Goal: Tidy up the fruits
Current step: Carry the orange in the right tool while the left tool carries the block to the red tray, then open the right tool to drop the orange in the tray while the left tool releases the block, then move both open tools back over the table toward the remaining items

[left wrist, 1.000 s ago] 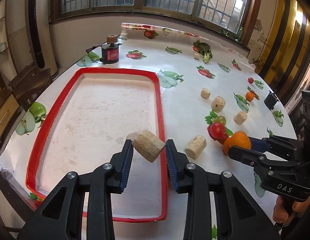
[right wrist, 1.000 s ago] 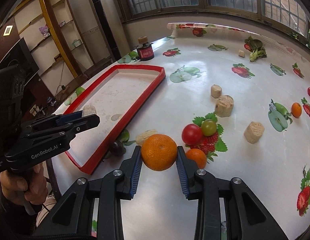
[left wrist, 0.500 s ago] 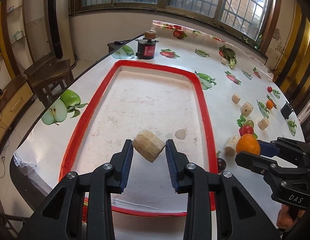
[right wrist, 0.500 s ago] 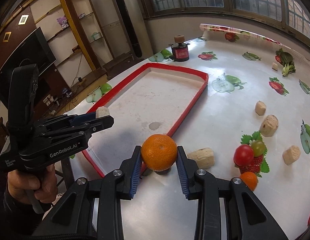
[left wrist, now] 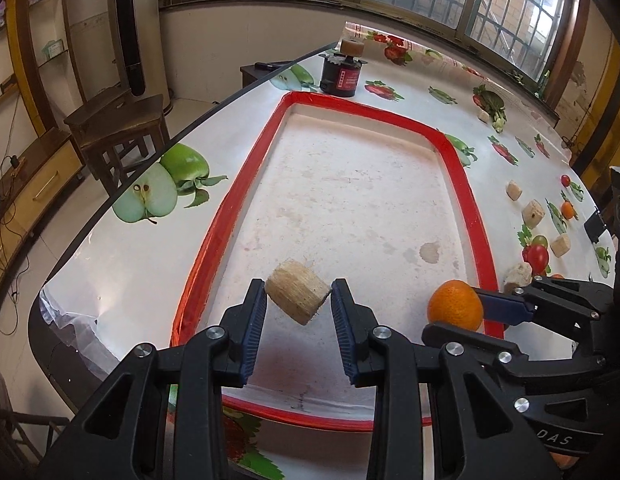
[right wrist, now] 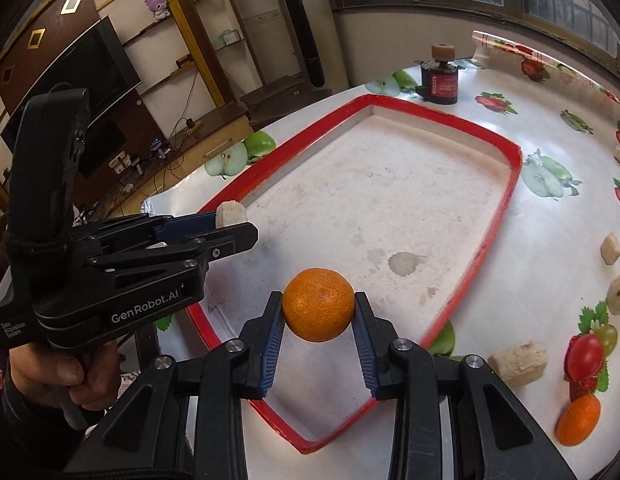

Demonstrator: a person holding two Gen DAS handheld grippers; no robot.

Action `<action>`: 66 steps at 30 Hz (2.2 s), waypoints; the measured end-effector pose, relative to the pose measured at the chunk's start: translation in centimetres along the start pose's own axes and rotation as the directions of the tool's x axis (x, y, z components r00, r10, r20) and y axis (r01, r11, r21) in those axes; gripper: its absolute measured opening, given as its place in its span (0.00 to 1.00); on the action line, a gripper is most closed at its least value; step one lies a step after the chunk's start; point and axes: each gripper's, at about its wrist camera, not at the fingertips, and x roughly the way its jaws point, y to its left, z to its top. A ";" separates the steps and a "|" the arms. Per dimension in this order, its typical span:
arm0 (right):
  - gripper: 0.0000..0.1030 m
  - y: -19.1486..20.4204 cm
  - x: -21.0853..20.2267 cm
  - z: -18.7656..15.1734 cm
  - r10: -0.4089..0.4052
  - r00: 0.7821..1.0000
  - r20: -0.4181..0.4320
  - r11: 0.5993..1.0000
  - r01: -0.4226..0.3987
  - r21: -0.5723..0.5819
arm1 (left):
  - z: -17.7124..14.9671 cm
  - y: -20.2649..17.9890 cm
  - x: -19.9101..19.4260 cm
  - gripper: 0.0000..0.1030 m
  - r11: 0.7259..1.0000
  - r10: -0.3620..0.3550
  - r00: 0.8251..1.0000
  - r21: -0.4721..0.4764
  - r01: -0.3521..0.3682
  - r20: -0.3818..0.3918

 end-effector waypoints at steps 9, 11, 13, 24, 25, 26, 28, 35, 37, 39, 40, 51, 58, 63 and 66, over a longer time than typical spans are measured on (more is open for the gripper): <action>0.36 -0.4 2.7 0.0 0.001 0.998 -0.064 1.000 -0.001 -0.003 | -0.6 0.5 1.5 0.30 1.000 0.013 0.999 -0.001 -0.013 -0.035; 0.36 -0.4 2.8 0.1 0.001 0.998 -0.061 1.000 -0.002 -0.009 | -0.7 0.3 1.5 0.30 1.000 0.024 0.999 0.006 -0.023 -0.036; 0.37 -0.1 2.7 0.1 -0.005 0.998 -0.061 1.000 0.004 -0.021 | -0.7 0.4 1.5 0.35 1.000 0.027 0.999 0.000 -0.027 -0.040; 0.51 0.5 0.6 -0.3 -0.024 1.000 -0.021 0.997 0.022 -0.069 | -0.7 0.6 0.2 0.49 0.998 0.062 0.998 0.001 -0.062 -0.023; 0.51 0.4 0.3 -0.3 -0.024 1.000 -0.016 0.997 0.023 -0.067 | -0.7 0.6 0.0 0.50 0.998 0.065 0.998 0.002 -0.065 -0.021; 0.51 0.2 0.1 -0.4 -0.026 1.000 -0.011 0.998 0.025 -0.064 | -0.6 0.5 -0.1 0.51 0.998 0.069 0.997 0.002 -0.068 -0.019; 0.51 -0.1 -0.5 -0.5 -0.029 1.000 -0.001 0.998 0.029 -0.056 | -0.5 0.4 -0.5 0.57 0.997 0.076 0.997 0.006 -0.076 -0.007; 0.51 -1.5 -3.1 -1.0 -0.036 0.998 0.044 0.999 0.036 -0.019 | -0.1 -0.1 -1.3 0.57 0.997 0.072 0.997 0.007 -0.072 0.007; 0.51 -2.1 -3.8 -1.2 -0.045 0.998 0.053 0.999 0.045 -0.006 | 0.0 -0.3 -1.4 0.57 0.998 0.068 0.998 0.006 -0.068 0.007; 0.51 -2.7 -4.4 -1.6 -0.053 0.997 0.060 0.999 0.052 0.010 | 0.0 -0.7 -1.5 0.57 0.998 0.060 0.998 0.009 -0.060 0.008; 0.52 -3.0 -4.7 -1.8 -0.057 0.996 0.063 0.998 0.056 0.018 | 0.0 -1.0 -1.6 0.57 0.998 0.058 0.998 0.012 -0.058 0.009; 0.54 -7.7 -8.2 -4.8 -0.133 0.987 0.087 0.984 0.121 0.132 | 0.0 -4.4 -1.7 0.57 0.998 0.007 1.000 0.060 -0.007 0.008; 0.54 -10.5 -10.9 -6.5 -0.192 0.976 0.102 0.964 0.168 0.203 | 0.2 -7.4 -1.9 0.57 0.994 -0.045 0.999 0.101 0.044 0.007; 0.54 -12.3 -12.7 -7.6 -0.232 0.966 0.110 0.949 0.200 0.243 | 0.3 -9.8 -2.1 0.57 0.987 -0.081 0.997 0.140 0.079 0.007; 0.55 -13.3 -13.6 -8.3 -0.251 0.961 0.115 0.940 0.214 0.266 | 0.4 -11.2 -2.2 0.57 0.982 -0.100 0.995 0.163 0.098 0.006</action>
